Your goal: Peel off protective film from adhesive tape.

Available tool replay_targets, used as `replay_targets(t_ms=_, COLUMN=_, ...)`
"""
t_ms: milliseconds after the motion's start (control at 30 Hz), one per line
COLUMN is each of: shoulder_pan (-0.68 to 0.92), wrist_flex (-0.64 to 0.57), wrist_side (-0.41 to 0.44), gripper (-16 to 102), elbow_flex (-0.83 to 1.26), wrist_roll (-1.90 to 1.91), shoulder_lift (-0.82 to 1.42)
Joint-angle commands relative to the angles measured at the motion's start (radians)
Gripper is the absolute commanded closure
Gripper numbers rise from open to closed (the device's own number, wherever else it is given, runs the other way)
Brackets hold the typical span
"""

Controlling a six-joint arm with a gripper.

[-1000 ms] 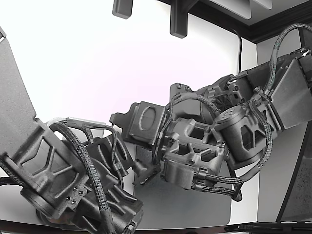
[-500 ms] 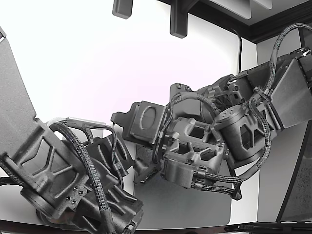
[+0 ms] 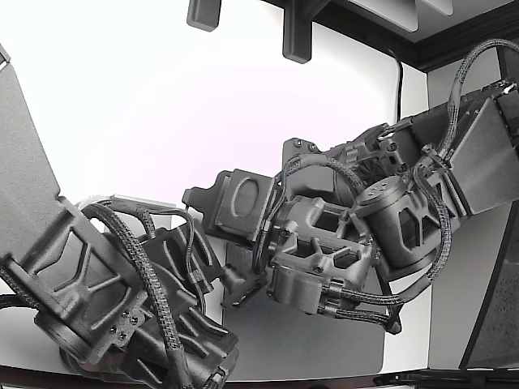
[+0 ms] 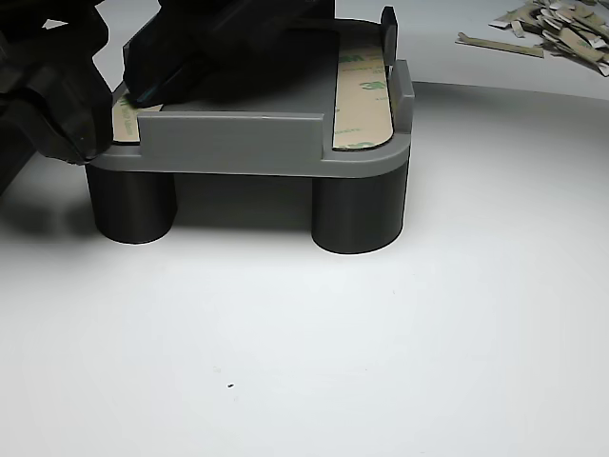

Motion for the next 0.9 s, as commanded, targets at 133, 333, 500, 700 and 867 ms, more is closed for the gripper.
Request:
replay_targets(t_ms=133, shoulder_pan=-0.011, wrist_flex=-0.008, wrist_side=0.002, gripper=97, elbow_flex=-0.034, wrist_roll=0.003, shoulder_lift=0.011)
replay_targets(t_ms=333, shoulder_pan=-0.011, wrist_flex=-0.006, wrist_side=0.003, gripper=97, elbow_flex=-0.031, wrist_roll=0.002, shoulder_lift=0.012)
replay_targets(t_ms=500, shoulder_pan=-0.011, wrist_flex=-0.005, wrist_side=0.005, gripper=97, elbow_flex=-0.031, wrist_roll=0.0, shoulder_lift=0.009)
replay_targets(t_ms=700, shoulder_pan=-0.011, wrist_flex=-0.003, wrist_side=0.005, gripper=97, elbow_flex=-0.029, wrist_roll=-0.002, shoulder_lift=0.009)
replay_targets(t_ms=867, shoulder_pan=-0.011, wrist_flex=-0.002, wrist_side=0.005, gripper=97, elbow_flex=-0.035, wrist_roll=-0.002, shoulder_lift=0.005)
